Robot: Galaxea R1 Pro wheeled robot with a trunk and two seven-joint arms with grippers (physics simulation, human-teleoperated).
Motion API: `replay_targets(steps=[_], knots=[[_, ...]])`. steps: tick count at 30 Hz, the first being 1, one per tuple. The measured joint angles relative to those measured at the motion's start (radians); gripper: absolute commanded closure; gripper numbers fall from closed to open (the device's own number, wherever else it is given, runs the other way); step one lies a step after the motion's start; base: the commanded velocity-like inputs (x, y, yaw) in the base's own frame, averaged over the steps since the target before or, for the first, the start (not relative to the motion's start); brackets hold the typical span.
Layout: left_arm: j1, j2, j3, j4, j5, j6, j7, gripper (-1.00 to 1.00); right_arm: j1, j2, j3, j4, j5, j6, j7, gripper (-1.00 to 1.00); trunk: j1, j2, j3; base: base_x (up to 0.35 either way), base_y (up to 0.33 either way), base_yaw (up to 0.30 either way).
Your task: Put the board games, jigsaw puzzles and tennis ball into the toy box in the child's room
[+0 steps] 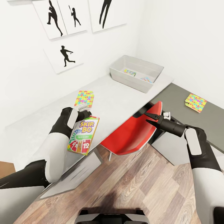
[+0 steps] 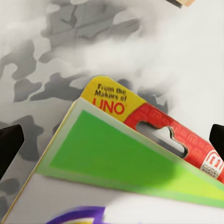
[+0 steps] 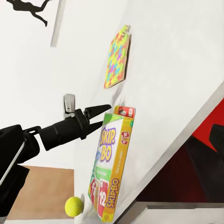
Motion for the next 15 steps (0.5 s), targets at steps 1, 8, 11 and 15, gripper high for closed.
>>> replay_targets(steps=[1,8,11,15], knots=[[0.000,0.000,0.000,0.000,0.000,0.000,0.000,-1.00,0.000,0.000,0.000,0.000,0.000,0.000,0.000,-1.00,0.000,0.000,0.000,0.000,0.000,0.000],[0.000,0.000,-0.001,0.000,-0.002,0.000,0.000,-1.00,0.000,0.001,0.000,-0.002,0.000,0.000,0.000,-1.00,0.000,0.000,0.000,-0.086,-0.076,0.000],[0.000,0.000,0.000,0.000,0.000,0.000,0.000,-1.00,0.000,0.001,0.000,-0.002,0.000,0.000,0.000,-1.00,0.000,0.000,0.000,-0.068,-0.055,0.000],[0.000,0.000,0.000,0.000,0.000,0.000,0.000,-1.00,0.000,0.000,0.000,-0.002,0.000,0.000,0.000,-1.00,0.000,0.000,-0.003,-0.184,-0.046,0.000]])
